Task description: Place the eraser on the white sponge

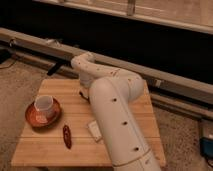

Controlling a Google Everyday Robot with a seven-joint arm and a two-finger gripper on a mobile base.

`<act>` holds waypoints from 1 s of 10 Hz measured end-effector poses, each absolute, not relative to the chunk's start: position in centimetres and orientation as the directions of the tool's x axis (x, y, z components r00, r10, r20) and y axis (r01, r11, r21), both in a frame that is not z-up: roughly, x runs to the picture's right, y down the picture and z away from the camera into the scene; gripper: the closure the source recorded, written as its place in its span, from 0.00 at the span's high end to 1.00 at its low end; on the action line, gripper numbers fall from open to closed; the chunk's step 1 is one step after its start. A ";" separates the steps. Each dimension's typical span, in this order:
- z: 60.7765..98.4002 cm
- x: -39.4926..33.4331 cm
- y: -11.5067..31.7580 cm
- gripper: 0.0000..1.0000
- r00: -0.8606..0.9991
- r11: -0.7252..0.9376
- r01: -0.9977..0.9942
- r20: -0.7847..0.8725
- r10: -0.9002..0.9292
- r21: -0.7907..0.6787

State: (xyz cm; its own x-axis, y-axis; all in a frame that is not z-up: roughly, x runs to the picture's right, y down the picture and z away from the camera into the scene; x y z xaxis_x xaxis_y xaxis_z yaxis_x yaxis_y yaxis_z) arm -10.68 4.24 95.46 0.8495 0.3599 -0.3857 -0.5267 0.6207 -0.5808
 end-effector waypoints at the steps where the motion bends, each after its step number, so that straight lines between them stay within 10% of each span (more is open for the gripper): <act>1: 92.9 -11.1 4.5 0.00 0.853 0.624 -0.521 -0.375 0.362 -0.583; 10: 80.9 -9.5 9.1 0.00 0.833 0.581 -0.553 -0.376 0.407 -0.597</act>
